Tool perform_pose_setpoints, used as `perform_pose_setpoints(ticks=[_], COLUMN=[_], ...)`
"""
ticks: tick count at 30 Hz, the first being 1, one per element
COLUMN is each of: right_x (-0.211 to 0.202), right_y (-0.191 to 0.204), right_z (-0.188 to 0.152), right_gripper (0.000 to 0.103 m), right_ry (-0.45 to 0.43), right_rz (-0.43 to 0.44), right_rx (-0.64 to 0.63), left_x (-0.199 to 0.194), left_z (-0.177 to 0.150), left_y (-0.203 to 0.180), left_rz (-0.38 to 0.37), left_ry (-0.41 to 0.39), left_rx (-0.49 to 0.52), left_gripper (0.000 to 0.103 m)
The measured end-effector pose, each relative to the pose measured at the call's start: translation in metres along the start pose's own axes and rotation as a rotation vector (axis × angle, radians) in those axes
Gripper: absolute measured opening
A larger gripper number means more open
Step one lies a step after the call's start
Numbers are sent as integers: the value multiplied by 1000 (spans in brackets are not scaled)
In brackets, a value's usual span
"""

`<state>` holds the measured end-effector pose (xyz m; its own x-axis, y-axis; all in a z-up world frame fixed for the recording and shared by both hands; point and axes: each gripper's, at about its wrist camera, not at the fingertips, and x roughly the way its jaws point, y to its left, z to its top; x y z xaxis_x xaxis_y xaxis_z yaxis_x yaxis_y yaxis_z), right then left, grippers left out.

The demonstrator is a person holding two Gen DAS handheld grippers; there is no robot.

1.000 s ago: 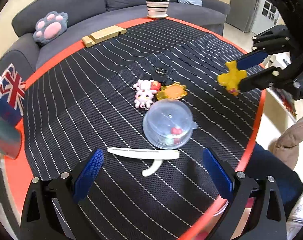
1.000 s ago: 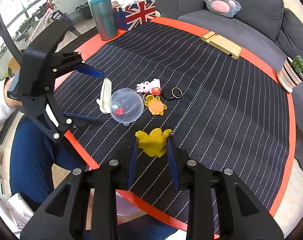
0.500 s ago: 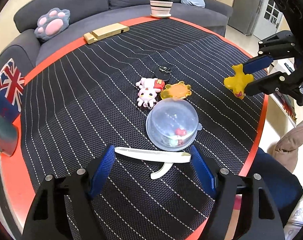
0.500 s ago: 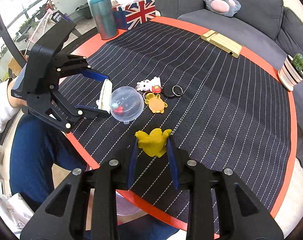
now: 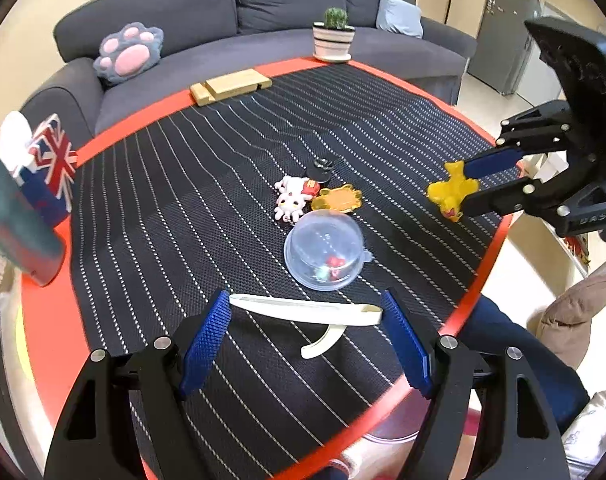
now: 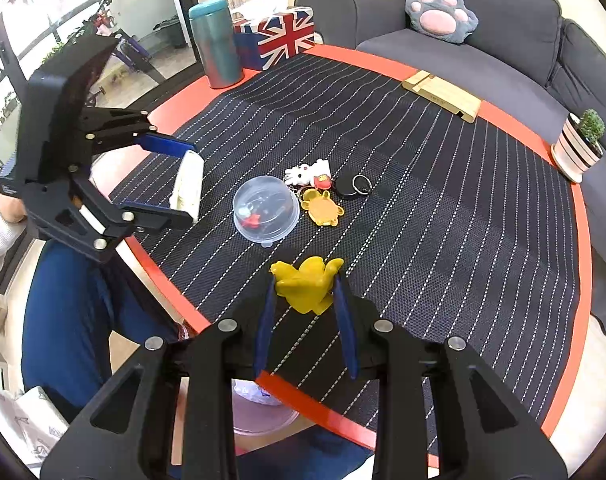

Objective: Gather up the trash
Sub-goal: 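Carry the yellow toy and white stick over the trash bin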

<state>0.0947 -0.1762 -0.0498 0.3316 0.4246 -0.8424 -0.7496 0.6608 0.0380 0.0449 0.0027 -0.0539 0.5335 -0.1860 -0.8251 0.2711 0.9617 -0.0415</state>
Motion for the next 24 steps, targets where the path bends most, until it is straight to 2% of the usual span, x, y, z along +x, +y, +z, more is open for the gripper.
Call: perform_pose_setpoints(ticks=[10,24], right_x=[-22,-55], right_y=[10,48], right_z=[-12,-48], right_gripper=[29,29], right_ry=[-52,-107], right_rz=[-2,18], right_rx=[5,-23], left_x=[-33,-58], left_z=[-6,-30], left_y=[-19,-53], left_rz=[-2,-27], left_ry=[-64,-112], left_rx=[-80,-89], left_gripper=[74,74])
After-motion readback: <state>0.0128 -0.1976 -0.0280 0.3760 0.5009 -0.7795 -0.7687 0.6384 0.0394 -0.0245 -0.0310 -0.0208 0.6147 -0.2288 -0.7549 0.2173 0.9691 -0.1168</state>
